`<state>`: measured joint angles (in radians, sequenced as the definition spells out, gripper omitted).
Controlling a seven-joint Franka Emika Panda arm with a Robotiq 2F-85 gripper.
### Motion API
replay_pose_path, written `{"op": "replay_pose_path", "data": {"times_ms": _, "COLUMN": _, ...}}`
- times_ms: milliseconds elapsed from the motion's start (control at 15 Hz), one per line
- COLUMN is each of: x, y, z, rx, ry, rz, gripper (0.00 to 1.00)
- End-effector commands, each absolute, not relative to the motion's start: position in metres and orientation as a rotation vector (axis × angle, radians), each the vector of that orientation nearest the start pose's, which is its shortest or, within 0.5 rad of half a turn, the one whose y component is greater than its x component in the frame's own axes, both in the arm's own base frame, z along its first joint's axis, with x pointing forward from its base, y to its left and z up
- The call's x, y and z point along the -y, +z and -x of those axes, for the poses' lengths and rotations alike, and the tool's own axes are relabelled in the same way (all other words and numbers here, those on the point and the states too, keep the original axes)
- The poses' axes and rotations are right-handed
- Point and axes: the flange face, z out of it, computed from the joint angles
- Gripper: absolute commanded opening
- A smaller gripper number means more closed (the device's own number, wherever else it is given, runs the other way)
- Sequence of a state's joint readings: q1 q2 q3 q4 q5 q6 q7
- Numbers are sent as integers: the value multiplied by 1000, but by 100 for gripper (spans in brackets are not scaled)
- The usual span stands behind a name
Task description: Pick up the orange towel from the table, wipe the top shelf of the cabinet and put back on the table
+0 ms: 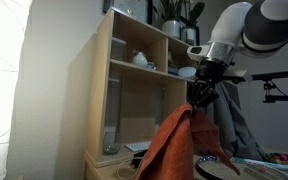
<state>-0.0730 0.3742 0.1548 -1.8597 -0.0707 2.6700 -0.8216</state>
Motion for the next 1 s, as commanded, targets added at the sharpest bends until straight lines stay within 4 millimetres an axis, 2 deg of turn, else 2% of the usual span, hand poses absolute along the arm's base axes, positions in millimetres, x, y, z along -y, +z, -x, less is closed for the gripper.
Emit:
{"op": "replay_pose_path", "data": {"times_ms": 0, "x": -29, "y": 380, "z": -682, "rx": 1377, "ry": -755, "rz": 2903, "gripper": 2}}
{"op": "replay_pose_path", "data": {"times_ms": 267, "x": -8, "y": 393, "z": -685, "rx": 1294, "ry": -833, "rz": 2965, "gripper": 2}}
{"op": "replay_pose_path", "data": {"times_ms": 533, "x": 10, "y": 408, "z": -686, "rx": 1153, "ry": -1014, "rz": 3062, "gripper": 2}}
{"op": "replay_pose_path", "data": {"times_ms": 733, "x": 6, "y": 425, "z": -675, "rx": 1163, "ry": -1192, "rz": 3028, "gripper": 2}}
{"op": "replay_pose_path", "data": {"times_ms": 933, "x": -12, "y": 432, "z": -664, "rx": 1246, "ry": -1256, "rz": 2938, "gripper": 2}}
